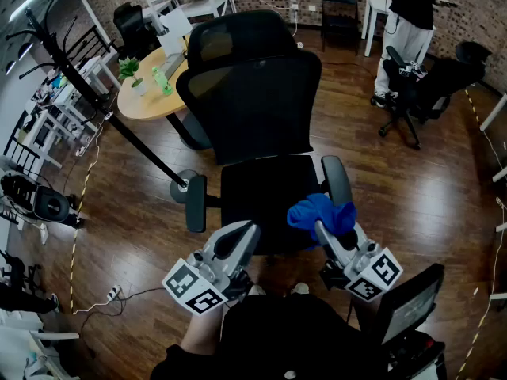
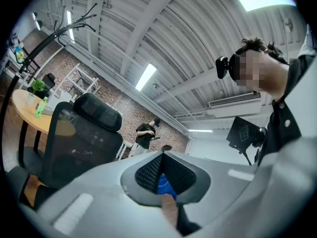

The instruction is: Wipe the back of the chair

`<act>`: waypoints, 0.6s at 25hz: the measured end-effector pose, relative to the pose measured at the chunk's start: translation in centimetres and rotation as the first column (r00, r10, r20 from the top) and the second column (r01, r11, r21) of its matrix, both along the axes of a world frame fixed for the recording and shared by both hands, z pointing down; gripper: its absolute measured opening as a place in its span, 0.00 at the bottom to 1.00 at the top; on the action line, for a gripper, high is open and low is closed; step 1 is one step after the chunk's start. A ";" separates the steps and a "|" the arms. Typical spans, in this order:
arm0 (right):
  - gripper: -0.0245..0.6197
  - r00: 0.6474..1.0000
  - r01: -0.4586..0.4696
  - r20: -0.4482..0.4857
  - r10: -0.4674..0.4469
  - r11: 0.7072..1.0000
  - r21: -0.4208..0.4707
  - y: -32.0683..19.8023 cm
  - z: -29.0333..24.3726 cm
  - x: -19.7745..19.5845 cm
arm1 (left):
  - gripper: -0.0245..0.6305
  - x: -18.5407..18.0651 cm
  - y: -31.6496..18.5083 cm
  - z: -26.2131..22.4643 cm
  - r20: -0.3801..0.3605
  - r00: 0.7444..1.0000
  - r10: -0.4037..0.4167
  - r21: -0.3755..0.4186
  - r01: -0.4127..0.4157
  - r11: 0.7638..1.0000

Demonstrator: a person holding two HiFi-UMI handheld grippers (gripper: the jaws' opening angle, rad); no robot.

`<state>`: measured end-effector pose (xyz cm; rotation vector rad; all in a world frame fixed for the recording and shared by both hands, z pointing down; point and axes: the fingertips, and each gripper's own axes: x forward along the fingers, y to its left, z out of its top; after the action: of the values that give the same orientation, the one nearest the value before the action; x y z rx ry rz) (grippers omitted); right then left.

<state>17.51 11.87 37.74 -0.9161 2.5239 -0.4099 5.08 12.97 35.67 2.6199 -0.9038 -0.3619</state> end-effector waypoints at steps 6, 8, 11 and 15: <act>0.12 1.000 0.005 -0.003 -0.005 1.000 -0.004 -1.9 0.8 0.1 | 0.04 -0.1 -1.6 1.0 0.008 1.000 -0.006 -0.013 0.006 1.000; 0.12 1.000 0.000 -0.006 0.000 1.000 -0.008 -2.7 0.9 -0.1 | 0.04 -0.3 -2.4 0.8 0.007 1.000 0.002 -0.004 -0.002 1.000; 0.12 1.000 -0.020 -0.021 0.019 1.000 -0.002 -4.4 0.9 -1.0 | 0.04 -1.2 -4.2 0.9 -0.002 1.000 0.024 0.012 -0.024 1.000; 0.12 0.996 -0.055 -0.067 0.057 0.998 0.031 -7.4 0.2 -2.8 | 0.04 -2.8 -7.7 1.1 -0.036 0.997 0.066 0.034 -0.065 0.997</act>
<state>14.75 4.48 37.92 -1.0026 2.5515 -0.3299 2.25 5.25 36.79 2.6563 -0.8043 -0.4106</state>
